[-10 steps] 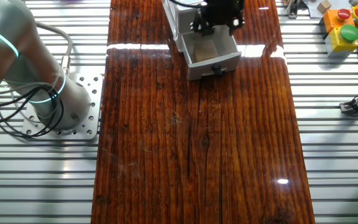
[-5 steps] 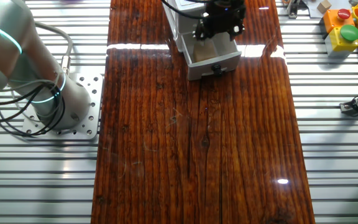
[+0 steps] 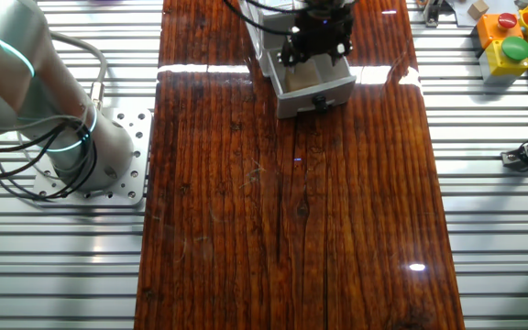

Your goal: Take something out of a drawer

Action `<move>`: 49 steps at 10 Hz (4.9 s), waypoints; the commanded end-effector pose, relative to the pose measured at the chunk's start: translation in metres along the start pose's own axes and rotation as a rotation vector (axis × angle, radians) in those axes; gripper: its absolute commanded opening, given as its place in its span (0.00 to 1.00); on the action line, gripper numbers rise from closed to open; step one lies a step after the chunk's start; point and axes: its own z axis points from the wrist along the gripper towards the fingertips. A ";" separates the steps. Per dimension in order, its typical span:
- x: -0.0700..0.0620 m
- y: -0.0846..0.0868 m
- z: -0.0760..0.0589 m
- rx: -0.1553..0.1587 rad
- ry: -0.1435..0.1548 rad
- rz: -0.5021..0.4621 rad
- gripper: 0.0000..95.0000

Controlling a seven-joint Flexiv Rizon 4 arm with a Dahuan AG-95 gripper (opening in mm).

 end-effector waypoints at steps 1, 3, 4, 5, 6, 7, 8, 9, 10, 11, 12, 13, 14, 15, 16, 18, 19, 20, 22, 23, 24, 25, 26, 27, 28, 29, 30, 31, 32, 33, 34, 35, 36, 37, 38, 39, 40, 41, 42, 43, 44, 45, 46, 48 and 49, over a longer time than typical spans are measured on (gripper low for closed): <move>0.000 0.004 0.002 0.001 -0.004 0.005 0.80; 0.000 0.005 0.009 0.002 -0.003 0.012 0.80; 0.000 0.005 0.012 0.002 -0.003 0.015 0.80; -0.001 0.005 0.015 0.003 -0.003 0.016 0.80; -0.001 0.006 0.016 0.005 -0.003 0.014 0.80; -0.001 0.006 0.017 0.007 -0.002 0.014 0.80; -0.001 0.006 0.018 0.011 -0.001 0.016 0.80; -0.001 0.006 0.020 0.012 0.000 0.019 0.80; -0.001 0.007 0.023 0.017 0.000 0.019 0.80; -0.001 0.007 0.025 0.020 0.001 0.019 0.80; -0.001 0.008 0.027 0.020 0.002 0.018 0.80; -0.002 0.008 0.028 0.024 0.002 0.015 0.80; -0.002 0.008 0.029 0.026 0.003 0.013 0.80; -0.002 0.008 0.029 0.026 0.003 0.013 0.80; -0.002 0.008 0.029 0.027 0.003 0.012 0.80; -0.002 0.008 0.029 0.027 0.005 0.004 0.80; -0.002 0.008 0.030 0.028 0.004 0.002 0.80; -0.002 0.009 0.031 0.029 0.004 -0.001 0.80; -0.002 0.009 0.031 0.025 0.004 -0.001 1.00; -0.002 0.009 0.031 0.025 0.005 -0.003 1.00; -0.002 0.009 0.031 0.024 0.005 -0.004 1.00; -0.002 0.009 0.032 0.026 0.007 -0.005 1.00; -0.002 0.009 0.032 0.027 0.008 -0.005 1.00; -0.003 0.009 0.035 0.029 0.008 -0.001 1.00; -0.003 0.010 0.039 0.032 0.008 0.002 0.80; -0.003 0.011 0.040 0.034 0.008 0.006 0.80; -0.003 0.011 0.040 0.037 0.008 0.011 0.60; -0.003 0.011 0.039 0.036 0.003 0.036 0.00; -0.003 0.010 0.039 0.036 0.003 0.052 0.00; -0.003 0.010 0.037 0.035 0.002 0.064 0.00; -0.002 0.008 0.026 0.028 -0.002 0.080 0.00; -0.002 0.006 0.015 0.026 0.001 0.080 0.00; -0.002 0.005 0.007 0.026 0.013 0.083 0.00; -0.002 0.004 0.000 0.025 0.013 0.095 0.00; -0.002 0.003 -0.003 0.026 0.012 0.099 0.00; -0.002 0.003 -0.010 0.025 0.012 0.101 0.00; -0.002 0.003 -0.014 0.025 0.015 0.099 0.00; -0.002 0.003 -0.019 0.022 0.015 0.093 0.00; -0.001 0.003 -0.023 0.022 0.016 0.091 0.00; 0.002 0.003 -0.028 0.021 0.017 0.090 0.00; 0.006 0.003 -0.031 0.020 0.017 0.087 0.00; 0.010 0.003 -0.035 0.016 0.013 0.091 0.00; 0.012 0.003 -0.038 0.010 0.007 0.099 0.00; 0.013 0.004 -0.050 -0.004 0.009 0.119 0.00; 0.013 0.005 -0.056 -0.011 0.010 0.118 0.00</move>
